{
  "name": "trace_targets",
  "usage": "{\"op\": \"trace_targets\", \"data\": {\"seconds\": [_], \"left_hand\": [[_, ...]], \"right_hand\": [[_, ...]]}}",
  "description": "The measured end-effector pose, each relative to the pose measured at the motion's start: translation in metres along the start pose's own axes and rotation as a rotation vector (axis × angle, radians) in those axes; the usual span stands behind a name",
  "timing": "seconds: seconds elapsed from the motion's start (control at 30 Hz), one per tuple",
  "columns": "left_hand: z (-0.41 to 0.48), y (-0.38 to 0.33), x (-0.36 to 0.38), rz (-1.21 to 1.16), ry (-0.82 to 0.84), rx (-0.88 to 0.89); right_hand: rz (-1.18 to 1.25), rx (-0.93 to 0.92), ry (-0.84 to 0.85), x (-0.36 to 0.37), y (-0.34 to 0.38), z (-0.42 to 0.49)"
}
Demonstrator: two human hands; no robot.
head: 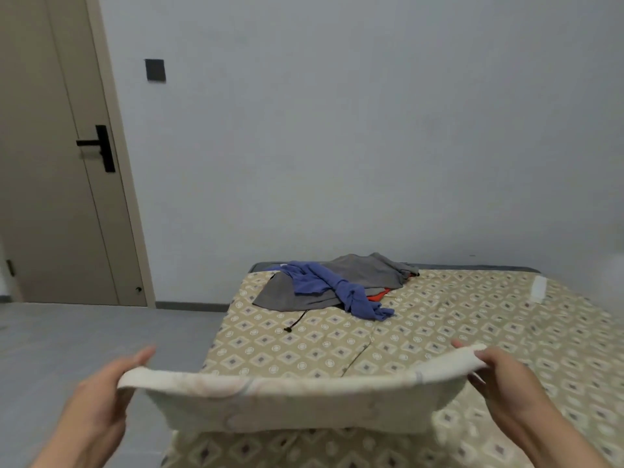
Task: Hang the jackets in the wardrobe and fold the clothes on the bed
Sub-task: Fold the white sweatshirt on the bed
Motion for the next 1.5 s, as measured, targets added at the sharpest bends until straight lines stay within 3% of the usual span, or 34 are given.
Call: {"op": "trace_targets", "data": {"seconds": [0.07, 0.2, 0.47, 0.63, 0.97, 1.03, 1.13, 1.2, 1.3, 1.5], "left_hand": [[0.000, -0.023, 0.008, -0.116, 0.076, -0.008], [0.000, -0.051, 0.025, -0.203, 0.110, 0.065], [0.027, 0.013, 0.023, 0.107, 0.058, -0.151], [0.066, 0.068, 0.011, 0.297, -0.013, -0.158], [0.189, 0.138, 0.025, 0.444, -0.025, -0.176], [0.202, 0.151, 0.017, 0.597, 0.022, -0.118], [0.211, 0.174, -0.010, 1.142, 0.038, 0.052], [0.209, 0.186, -0.026, 1.260, 0.039, 0.082], [0.213, 0.192, -0.039, 1.239, 0.045, 0.061], [0.235, 0.184, -0.030, 0.957, 0.008, -0.145]], "right_hand": [[0.128, -0.073, 0.039, 0.000, 0.028, -0.008], [0.157, -0.127, -0.002, 0.002, 0.054, -0.008], [-0.233, 0.058, -0.061, 0.028, 0.001, 0.047], [-0.387, 0.130, -0.064, 0.057, -0.053, 0.095], [-0.516, 0.213, 0.032, 0.124, -0.100, 0.198], [-0.701, 0.200, 0.108, 0.131, -0.116, 0.212], [-1.107, 0.093, 0.089, 0.132, -0.142, 0.219], [-1.204, 0.072, 0.123, 0.133, -0.158, 0.218], [-1.205, 0.196, 0.243, 0.137, -0.175, 0.218], [-0.840, 0.365, 0.139, 0.143, -0.173, 0.236]]}}
Point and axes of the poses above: each hand's wrist, its own z-axis towards the middle knuckle, its own x-axis out of the palm, y = z × x, the point moved 3 cm from there along z, towards the middle knuckle, and after that the axes turned 15 degrees about -z, right-handed, at the moved point
